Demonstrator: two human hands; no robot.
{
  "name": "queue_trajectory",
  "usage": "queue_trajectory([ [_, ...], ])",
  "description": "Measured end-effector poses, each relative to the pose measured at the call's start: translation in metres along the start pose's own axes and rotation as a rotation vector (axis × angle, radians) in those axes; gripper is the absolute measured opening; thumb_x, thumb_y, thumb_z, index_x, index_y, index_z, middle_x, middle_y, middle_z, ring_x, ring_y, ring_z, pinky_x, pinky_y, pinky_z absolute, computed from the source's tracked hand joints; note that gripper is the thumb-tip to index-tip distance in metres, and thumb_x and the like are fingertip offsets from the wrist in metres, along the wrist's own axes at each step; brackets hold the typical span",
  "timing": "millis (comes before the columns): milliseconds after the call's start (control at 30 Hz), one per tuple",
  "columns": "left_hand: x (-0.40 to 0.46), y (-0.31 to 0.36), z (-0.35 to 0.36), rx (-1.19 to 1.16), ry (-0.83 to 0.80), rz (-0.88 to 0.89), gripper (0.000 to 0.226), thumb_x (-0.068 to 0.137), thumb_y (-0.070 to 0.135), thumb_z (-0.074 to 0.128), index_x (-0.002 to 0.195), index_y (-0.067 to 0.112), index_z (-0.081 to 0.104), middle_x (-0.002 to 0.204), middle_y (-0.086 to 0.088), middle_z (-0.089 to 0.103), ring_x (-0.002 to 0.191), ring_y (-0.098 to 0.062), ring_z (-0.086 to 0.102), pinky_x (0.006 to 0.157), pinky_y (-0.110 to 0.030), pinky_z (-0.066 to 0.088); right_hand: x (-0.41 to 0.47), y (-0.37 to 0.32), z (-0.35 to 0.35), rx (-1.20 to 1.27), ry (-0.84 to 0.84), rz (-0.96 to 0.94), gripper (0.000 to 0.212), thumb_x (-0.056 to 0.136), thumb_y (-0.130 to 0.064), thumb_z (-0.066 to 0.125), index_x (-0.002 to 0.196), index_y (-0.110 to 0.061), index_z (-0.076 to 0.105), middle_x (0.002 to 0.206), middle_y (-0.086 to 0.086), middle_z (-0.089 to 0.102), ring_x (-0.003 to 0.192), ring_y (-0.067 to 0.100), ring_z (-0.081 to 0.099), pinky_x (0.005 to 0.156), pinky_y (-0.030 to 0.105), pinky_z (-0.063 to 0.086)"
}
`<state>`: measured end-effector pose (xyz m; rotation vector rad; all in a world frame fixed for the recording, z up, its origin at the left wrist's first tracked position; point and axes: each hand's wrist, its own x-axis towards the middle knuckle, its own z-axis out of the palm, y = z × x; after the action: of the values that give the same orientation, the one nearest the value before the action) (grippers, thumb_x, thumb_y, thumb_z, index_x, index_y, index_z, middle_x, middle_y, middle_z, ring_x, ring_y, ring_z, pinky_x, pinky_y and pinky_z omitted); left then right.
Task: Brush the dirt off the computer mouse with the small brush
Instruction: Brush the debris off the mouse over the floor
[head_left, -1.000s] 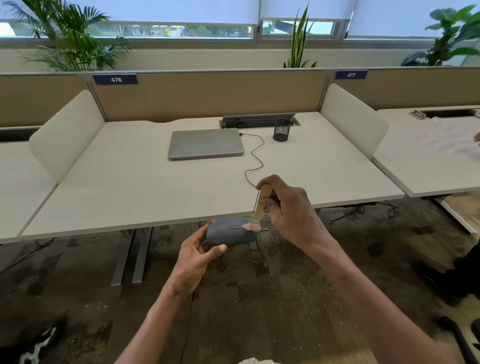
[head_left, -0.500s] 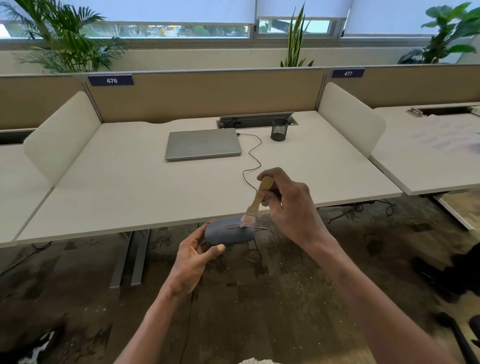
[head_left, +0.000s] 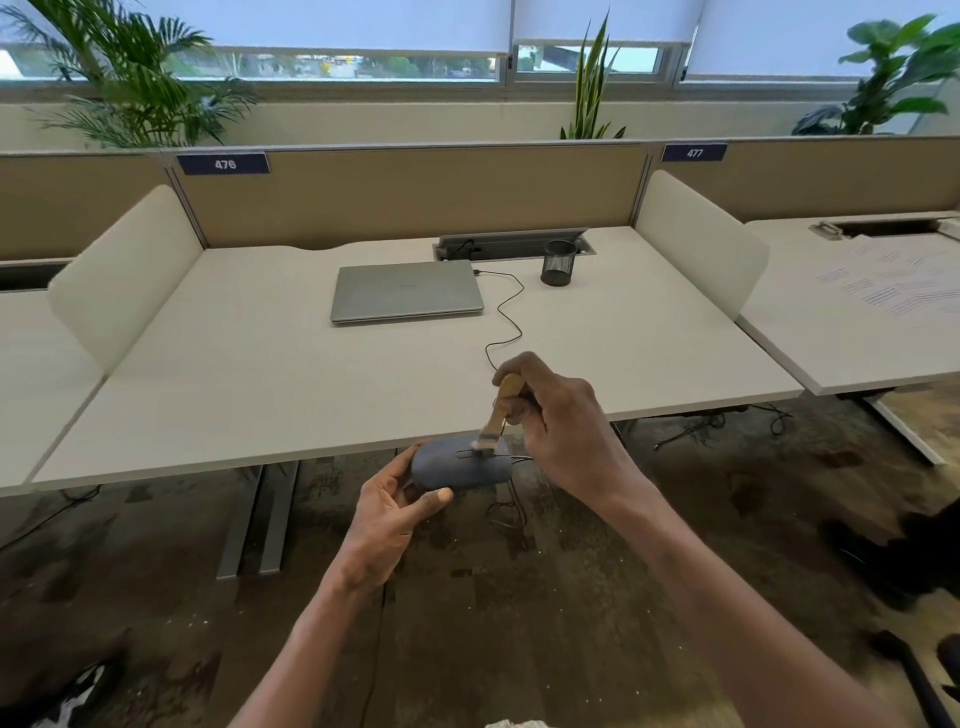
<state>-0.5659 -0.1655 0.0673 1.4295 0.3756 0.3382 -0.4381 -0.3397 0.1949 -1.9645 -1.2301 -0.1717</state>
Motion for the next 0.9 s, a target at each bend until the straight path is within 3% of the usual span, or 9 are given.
queue_trajectory([
  [133,-0.002,-0.004,-0.001,0.002,-0.001,-0.025,0.079,0.075,0.007,0.077,0.147,0.006,0.046,0.139,-0.008,0.062,0.132,-0.019,0.059,0.110,-0.032,0.048,-0.002,0.005,-0.007,-0.001,-0.014,0.027,0.031,0.092,0.008,0.060,0.108,-0.018,0.054,0.085,-0.005,0.067,0.076,-0.002,0.066,0.064,0.015,0.055],
  [300,0.001,-0.002,0.001,0.018,-0.001,-0.020,0.078,0.076,0.010,0.081,0.146,0.006,0.048,0.139,-0.010,0.063,0.133,-0.024,0.057,0.115,-0.048,0.042,0.002,0.000,-0.007,0.013,0.021,-0.008,0.026,0.093,0.006,0.060,0.109,-0.014,0.054,0.088,-0.001,0.069,0.081,0.009,0.070,0.069,0.028,0.059],
  [733,-0.001,-0.005,0.002,-0.005,-0.016,0.013,0.067,0.076,0.006,0.076,0.139,0.011,0.053,0.132,-0.004,0.068,0.127,-0.018,0.062,0.105,-0.027,0.052,-0.002,-0.002,-0.011,-0.030,-0.037,0.012,0.030,0.092,0.010,0.058,0.105,-0.017,0.054,0.085,-0.003,0.067,0.076,0.005,0.066,0.066,0.024,0.058],
  [900,-0.004,-0.010,0.000,-0.075,0.004,0.000,0.075,0.073,0.005,0.077,0.143,0.011,0.050,0.138,-0.009,0.063,0.130,-0.020,0.060,0.106,-0.031,0.051,-0.001,0.001,-0.016,-0.052,-0.032,0.045,0.037,0.088,0.014,0.055,0.103,-0.019,0.053,0.083,-0.004,0.066,0.076,0.012,0.068,0.066,0.035,0.059],
])
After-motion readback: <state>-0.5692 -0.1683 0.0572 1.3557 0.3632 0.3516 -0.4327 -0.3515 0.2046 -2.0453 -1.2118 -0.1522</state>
